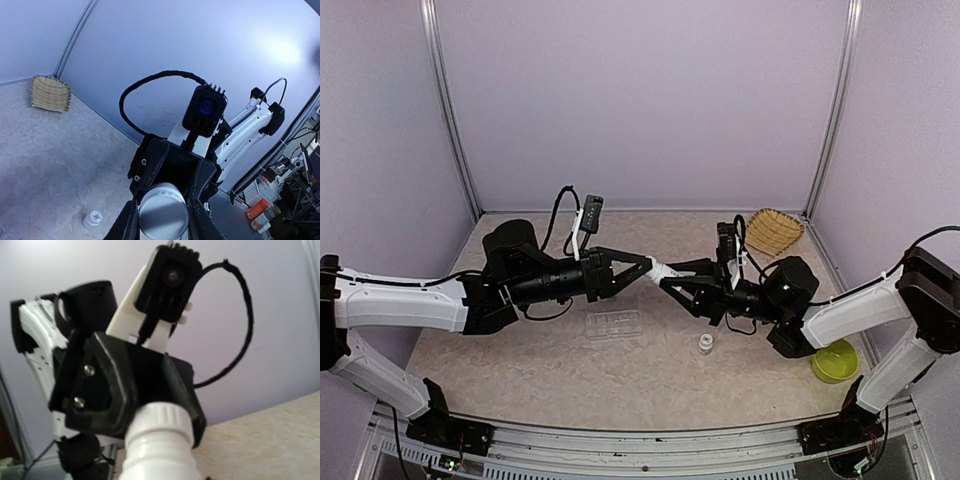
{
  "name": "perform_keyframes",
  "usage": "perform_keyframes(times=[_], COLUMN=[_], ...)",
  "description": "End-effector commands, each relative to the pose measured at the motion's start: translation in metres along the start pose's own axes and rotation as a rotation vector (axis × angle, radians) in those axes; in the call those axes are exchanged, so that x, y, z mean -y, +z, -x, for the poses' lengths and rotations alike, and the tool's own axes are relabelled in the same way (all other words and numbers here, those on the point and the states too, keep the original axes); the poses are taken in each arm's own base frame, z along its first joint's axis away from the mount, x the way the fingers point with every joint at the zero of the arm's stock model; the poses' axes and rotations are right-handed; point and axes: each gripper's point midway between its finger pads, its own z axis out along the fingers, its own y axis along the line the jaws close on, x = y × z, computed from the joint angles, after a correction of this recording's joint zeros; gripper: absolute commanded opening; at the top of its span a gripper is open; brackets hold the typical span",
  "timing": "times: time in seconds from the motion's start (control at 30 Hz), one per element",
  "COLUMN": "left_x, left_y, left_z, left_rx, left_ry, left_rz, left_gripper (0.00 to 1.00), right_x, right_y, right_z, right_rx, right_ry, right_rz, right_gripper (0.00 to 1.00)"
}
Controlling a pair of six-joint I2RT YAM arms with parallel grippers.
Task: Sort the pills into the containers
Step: Open the lid of the pill bottle, then place the lid of the pill bottle at the center of the board.
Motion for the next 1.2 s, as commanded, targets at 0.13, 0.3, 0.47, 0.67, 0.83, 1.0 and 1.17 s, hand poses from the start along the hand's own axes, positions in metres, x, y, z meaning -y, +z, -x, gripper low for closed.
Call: perform_keyframes(times=[0.13, 0.3, 0.47, 0.67, 0.83, 1.0, 1.17], left_x=[-0.011, -0.026, -0.06, -0.108, -0.14, -0.169, -0.196], left_y=[-0.005, -0.016, -0.037, -0.078, -0.108, -0.137, -0.163], left_z=[0.032, 0.038, 0.031, 0.018, 0.004, -0.009, -0.021], left_rx=[0.103, 0.116, 0.11, 0.112, 0.099, 0.083, 0.074], left_ry=[-0.101, -0.07, -0.05, -0.064, -0.076, -0.085, -0.097], left_rz=[0.122, 0.238, 0.419, 0.607, 0.731, 0.861, 0.968], left_gripper=[0.22, 0.22, 0.23, 0.26, 0.27, 0.27, 0.27], right_x=[-0.003, -0.005, -0.012, -0.017, -0.019, -0.019, -0.019], right_y=[-0.009, -0.012, -0.017, -0.022, -0.022, -0.022, -0.022], right_z=[0.002, 0.005, 0.012, 0.017, 0.018, 0.017, 0.016], right_rx=[0.018, 0.033, 0.061, 0.076, 0.074, 0.07, 0.068], right_ry=[-0.068, -0.063, -0.022, 0.01, 0.014, 0.021, 0.024], right_rz=[0.005, 0.021, 0.067, 0.122, 0.135, 0.139, 0.14], right_gripper=[0.13, 0.13, 0.13, 0.13, 0.14, 0.14, 0.14])
